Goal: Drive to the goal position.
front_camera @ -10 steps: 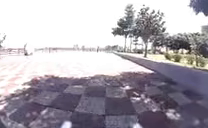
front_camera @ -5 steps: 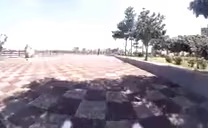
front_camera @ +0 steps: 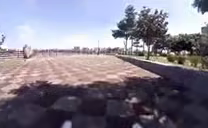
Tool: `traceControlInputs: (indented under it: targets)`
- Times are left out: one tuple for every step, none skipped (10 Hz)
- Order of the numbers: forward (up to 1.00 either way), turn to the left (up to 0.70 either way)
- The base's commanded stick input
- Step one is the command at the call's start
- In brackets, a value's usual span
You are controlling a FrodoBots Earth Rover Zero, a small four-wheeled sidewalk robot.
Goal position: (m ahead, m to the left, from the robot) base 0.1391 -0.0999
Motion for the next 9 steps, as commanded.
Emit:
traceControlInputs:
  targets:
    - [0.7, -0.32]
    - [0.7, -0.26]
    - [0.7, -0.15]
    - [0.7, -0.04]
    - [0.7, 0.0]
    - [0.7, 0.0]
    - [0.7, 0.0]
    - [0.7, 0.0]
    - [0.7, 0.0]
